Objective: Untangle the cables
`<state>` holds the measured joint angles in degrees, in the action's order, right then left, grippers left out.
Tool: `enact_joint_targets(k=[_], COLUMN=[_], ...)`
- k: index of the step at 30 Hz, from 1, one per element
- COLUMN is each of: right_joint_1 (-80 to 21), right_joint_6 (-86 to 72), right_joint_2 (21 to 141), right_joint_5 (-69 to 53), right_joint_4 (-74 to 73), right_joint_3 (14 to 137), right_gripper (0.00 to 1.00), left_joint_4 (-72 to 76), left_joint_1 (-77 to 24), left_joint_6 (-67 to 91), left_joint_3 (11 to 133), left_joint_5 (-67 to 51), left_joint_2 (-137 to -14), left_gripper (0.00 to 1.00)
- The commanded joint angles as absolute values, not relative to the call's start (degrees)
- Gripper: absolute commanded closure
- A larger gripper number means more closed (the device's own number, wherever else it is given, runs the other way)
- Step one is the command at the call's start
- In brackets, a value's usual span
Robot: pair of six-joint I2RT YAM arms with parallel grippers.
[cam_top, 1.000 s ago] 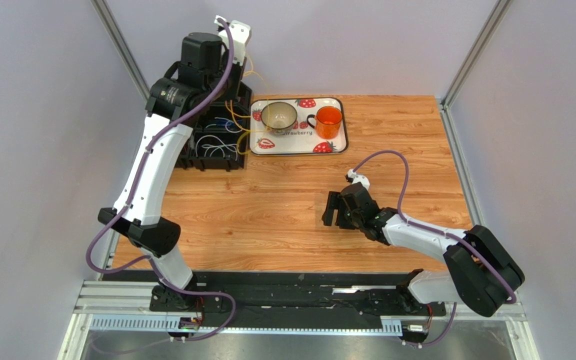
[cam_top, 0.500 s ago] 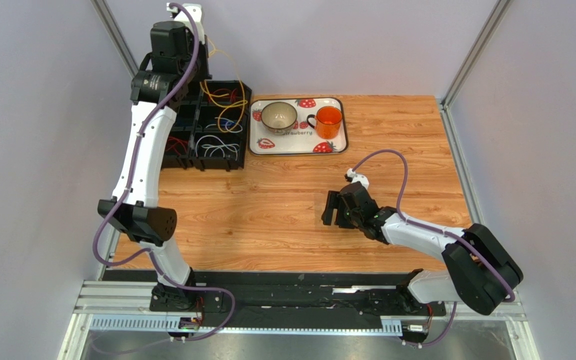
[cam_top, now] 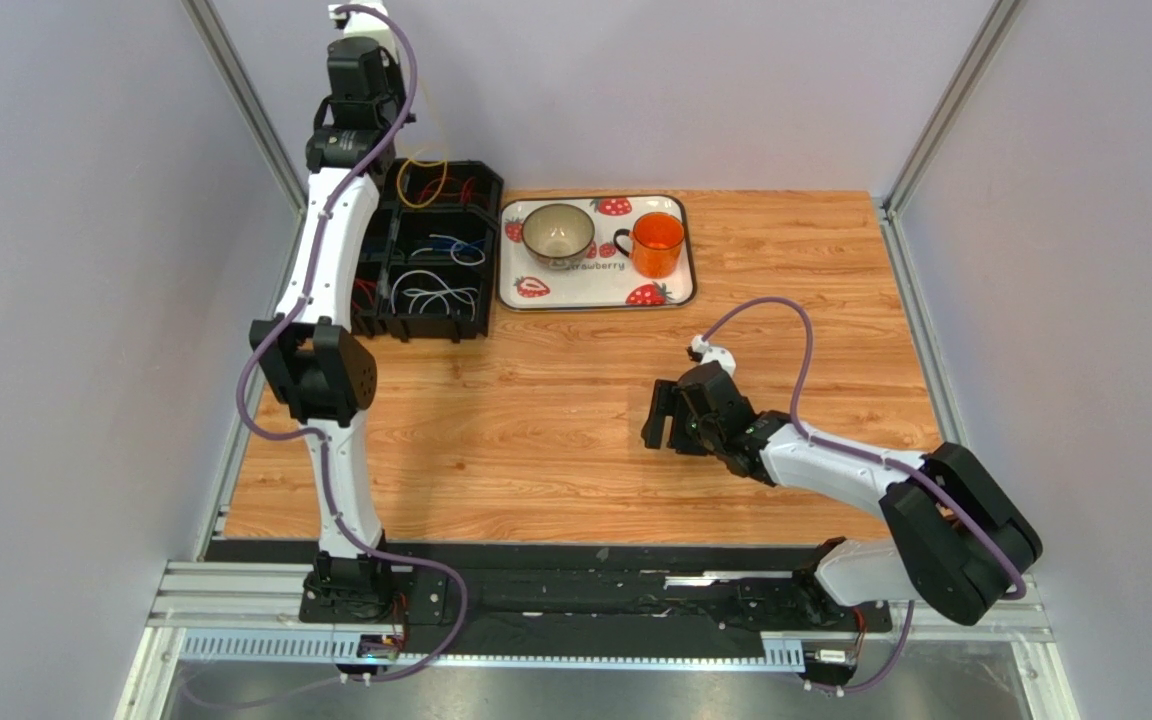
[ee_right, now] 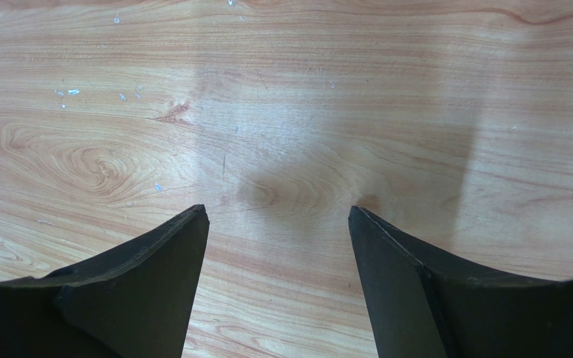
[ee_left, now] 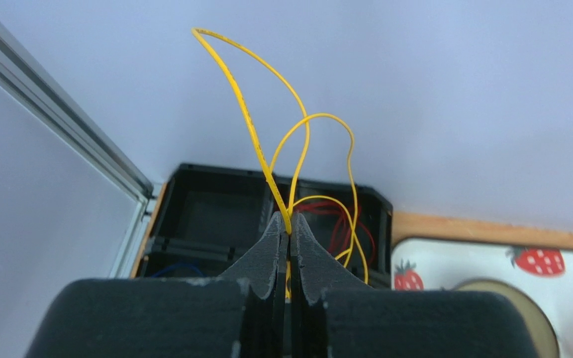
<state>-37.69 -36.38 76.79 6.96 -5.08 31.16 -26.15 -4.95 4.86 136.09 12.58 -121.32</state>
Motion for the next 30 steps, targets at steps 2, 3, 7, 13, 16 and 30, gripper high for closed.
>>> enact_joint_targets(k=[2, 3, 7, 13, 16, 30], right_joint_1=[-37.6, -37.5, -37.6, -37.6, -37.6, -37.6], right_joint_6=[-35.7, -35.6, -35.3, -35.2, -35.2, -35.2], right_joint_2=[79.2, 79.5, 79.5, 79.1, 79.4, 80.7], right_joint_5=[5.0, 4.8, 4.7, 4.7, 4.6, 4.7], right_joint_4=[-5.9, -6.0, -5.8, -5.4, -5.4, -6.1], right_joint_3=[31.5, 31.6, 31.7, 31.6, 31.9, 33.0], right_gripper=[0.23, 0.23, 0.24, 0.24, 0.24, 0.25], left_joint_4=[-12.1, -10.8, -6.5, 2.3, 4.9, 10.3], left_joint_1=[-1.3, -0.6, 1.1, 3.9, 5.1, 8.3], left_joint_6=[7.7, 7.9, 8.0, 10.2, 12.2, 16.5], left_joint_3=[142.4, 144.3, 151.1, 148.8, 148.1, 140.8], left_joint_5=[14.1, 14.1, 14.6, 15.8, 16.4, 15.5], left_joint_2=[-127.3, -128.4, -135.7, -138.8, -140.7, -144.4], left_gripper=[1.00, 1.00, 1.00, 1.00, 1.00, 1.00])
